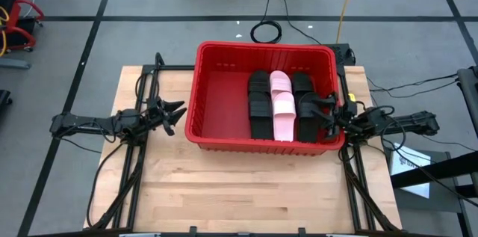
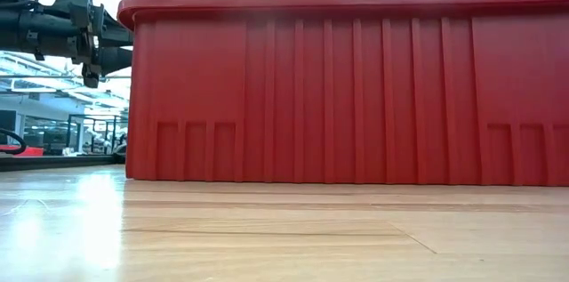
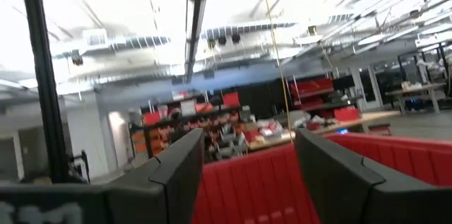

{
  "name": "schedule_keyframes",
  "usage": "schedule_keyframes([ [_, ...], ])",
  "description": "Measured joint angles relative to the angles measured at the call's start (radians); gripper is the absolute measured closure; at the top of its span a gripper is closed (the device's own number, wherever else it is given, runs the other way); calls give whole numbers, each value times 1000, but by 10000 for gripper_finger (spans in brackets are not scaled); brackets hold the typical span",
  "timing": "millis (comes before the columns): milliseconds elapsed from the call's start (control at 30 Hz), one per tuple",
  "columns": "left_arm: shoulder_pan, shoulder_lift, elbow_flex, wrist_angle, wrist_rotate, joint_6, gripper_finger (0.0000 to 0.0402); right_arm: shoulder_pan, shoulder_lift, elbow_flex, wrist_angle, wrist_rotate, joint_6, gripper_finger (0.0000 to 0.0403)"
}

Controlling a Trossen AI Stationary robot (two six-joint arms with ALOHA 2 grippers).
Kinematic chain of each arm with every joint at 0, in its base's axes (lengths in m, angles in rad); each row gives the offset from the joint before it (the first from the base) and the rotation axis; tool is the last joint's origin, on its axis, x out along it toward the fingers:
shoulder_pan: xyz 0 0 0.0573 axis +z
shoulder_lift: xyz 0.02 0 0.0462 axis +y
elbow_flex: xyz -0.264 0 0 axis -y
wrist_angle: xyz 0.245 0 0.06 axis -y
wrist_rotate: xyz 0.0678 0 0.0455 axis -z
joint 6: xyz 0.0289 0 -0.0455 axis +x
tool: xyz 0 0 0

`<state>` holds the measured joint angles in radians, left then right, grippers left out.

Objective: Pick and place slides into bin
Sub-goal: Return to Home Position

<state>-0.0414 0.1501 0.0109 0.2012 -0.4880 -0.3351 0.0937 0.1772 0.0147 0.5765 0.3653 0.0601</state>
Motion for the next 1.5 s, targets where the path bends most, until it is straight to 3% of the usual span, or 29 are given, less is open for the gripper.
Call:
schedule_keyframes([
  [333, 0, 0, 0, 0, 0, 0, 215, 0, 2, 0, 154, 0, 0, 190],
  [1500, 0, 0, 0, 1, 0, -2, 215, 0, 0, 0, 145, 0, 0, 190],
])
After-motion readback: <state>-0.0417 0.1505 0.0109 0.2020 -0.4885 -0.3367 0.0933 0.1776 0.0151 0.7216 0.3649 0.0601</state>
